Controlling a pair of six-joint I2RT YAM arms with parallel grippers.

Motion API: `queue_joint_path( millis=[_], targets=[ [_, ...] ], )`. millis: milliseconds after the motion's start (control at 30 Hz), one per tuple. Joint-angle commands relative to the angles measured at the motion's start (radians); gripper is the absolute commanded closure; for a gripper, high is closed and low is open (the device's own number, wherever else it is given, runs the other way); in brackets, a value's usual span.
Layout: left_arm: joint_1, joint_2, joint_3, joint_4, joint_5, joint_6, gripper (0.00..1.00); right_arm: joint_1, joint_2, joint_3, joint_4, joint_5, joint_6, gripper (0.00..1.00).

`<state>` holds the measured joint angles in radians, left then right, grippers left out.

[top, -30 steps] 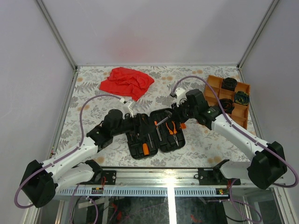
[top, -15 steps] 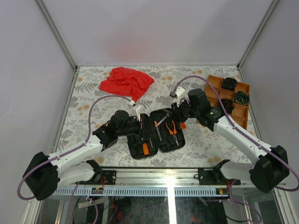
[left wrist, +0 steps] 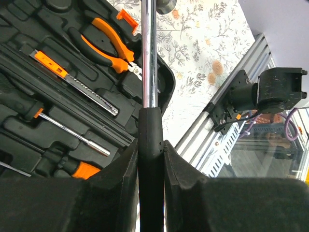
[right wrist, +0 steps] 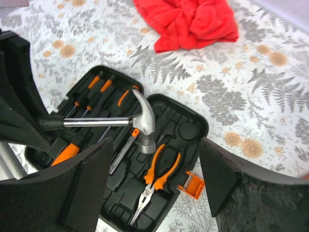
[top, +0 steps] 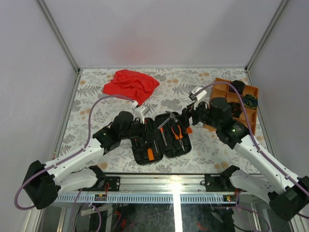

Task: Sort the tools into containers
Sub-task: Pick up the hammer at the center of the board.

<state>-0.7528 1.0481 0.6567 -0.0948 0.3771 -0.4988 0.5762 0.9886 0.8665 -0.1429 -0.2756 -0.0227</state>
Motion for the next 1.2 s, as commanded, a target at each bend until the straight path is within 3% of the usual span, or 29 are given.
queue_joint_path(
  millis=[0, 367, 667, 933, 1167],
  targets=[
    [-0.007, -0.051, 0.08, -0.037, -0.056, 0.089, 1.0, 0.006, -0.068, -0.017, 0.102, 0.148, 0.063, 0.21],
    [-0.006, -0.121, 0.213, -0.218, -0.186, 0.367, 1.0, 0.007, -0.129, -0.006, 0.072, 0.173, 0.116, 0.2],
    [-0.007, -0.267, 0.12, -0.133, -0.178, 0.614, 1.0, 0.007, -0.14, -0.003, 0.064, 0.025, 0.075, 0.2],
    [-0.007, -0.484, -0.08, 0.019, -0.082, 1.092, 1.0, 0.007, -0.091, 0.096, 0.023, -0.199, 0.102, 0.21],
    [-0.007, -0.512, -0.114, 0.003, -0.038, 1.525, 1.0, 0.006, -0.026, 0.182, -0.111, -0.283, 0.092, 0.23]
  ],
)
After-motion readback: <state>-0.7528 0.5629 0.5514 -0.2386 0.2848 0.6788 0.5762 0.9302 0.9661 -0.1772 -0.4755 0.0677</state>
